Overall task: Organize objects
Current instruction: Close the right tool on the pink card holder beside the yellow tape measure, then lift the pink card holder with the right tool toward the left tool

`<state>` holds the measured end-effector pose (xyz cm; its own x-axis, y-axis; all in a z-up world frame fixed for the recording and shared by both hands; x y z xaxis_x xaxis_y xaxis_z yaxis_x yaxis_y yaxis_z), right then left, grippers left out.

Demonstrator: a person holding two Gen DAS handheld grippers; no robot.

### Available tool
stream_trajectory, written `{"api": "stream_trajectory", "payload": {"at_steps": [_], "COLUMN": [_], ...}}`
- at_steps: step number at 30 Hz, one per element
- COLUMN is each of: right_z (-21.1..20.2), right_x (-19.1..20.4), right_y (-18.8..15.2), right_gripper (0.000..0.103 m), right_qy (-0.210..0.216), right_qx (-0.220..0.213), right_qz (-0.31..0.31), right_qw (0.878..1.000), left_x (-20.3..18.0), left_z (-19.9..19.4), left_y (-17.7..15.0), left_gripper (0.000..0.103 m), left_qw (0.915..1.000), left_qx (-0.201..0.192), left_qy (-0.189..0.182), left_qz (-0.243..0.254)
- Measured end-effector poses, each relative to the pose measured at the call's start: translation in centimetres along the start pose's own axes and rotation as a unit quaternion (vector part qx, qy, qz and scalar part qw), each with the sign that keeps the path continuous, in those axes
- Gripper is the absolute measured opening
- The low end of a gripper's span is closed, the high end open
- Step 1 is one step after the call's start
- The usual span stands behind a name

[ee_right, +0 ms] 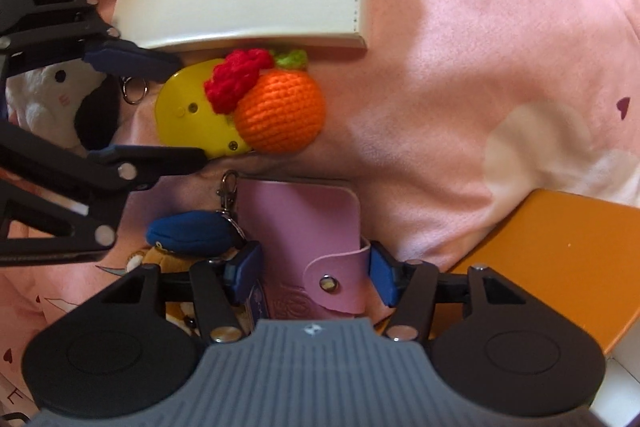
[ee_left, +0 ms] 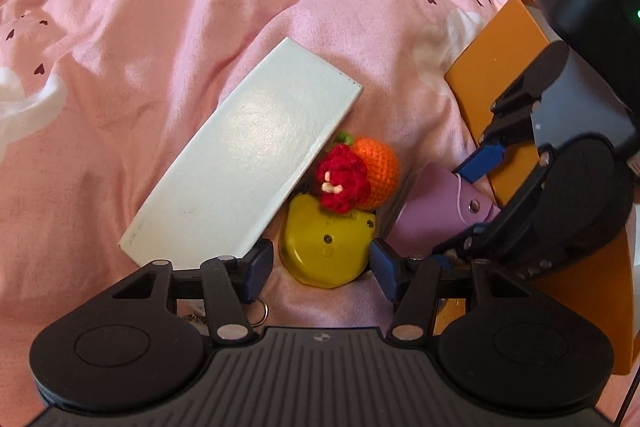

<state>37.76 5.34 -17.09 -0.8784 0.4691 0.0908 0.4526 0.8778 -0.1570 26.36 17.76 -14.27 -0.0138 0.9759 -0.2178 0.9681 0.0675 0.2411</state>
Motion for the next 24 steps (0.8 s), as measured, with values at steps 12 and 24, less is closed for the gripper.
{"api": "stream_trajectory", "payload": {"at_steps": [12, 24], "right_z": [-5.9, -12.1], "right_x": [2.8, 6.6], "right_y": [-4.8, -6.5], "right_gripper": [0.034, 0.034], "right_qy": [-0.058, -0.110], "right_qx": [-0.104, -0.223], "right_qz": [-0.011, 0.051], "right_qw": [0.993, 0.967], "left_x": [-0.7, -1.1], "left_z": [-2.7, -7.4], "left_y": [-1.6, -4.5], "left_gripper": [0.010, 0.002], "left_qw": [0.9995, 0.9990], "left_qx": [-0.030, -0.043], "left_qy": [0.003, -0.004], "left_qz": [0.014, 0.010]}}
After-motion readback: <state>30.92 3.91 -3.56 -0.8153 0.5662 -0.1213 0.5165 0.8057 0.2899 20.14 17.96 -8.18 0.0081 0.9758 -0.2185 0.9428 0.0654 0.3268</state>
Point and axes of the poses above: each gripper's, at about its wrist camera, not at the fingertips, and z roughly the way its jaws point, x to its left, y to its top, the point moved 4 cm from there along z, roughly the way its jaws point, and after that the axes turned 6 degrees about x, right-handed, at the moved point
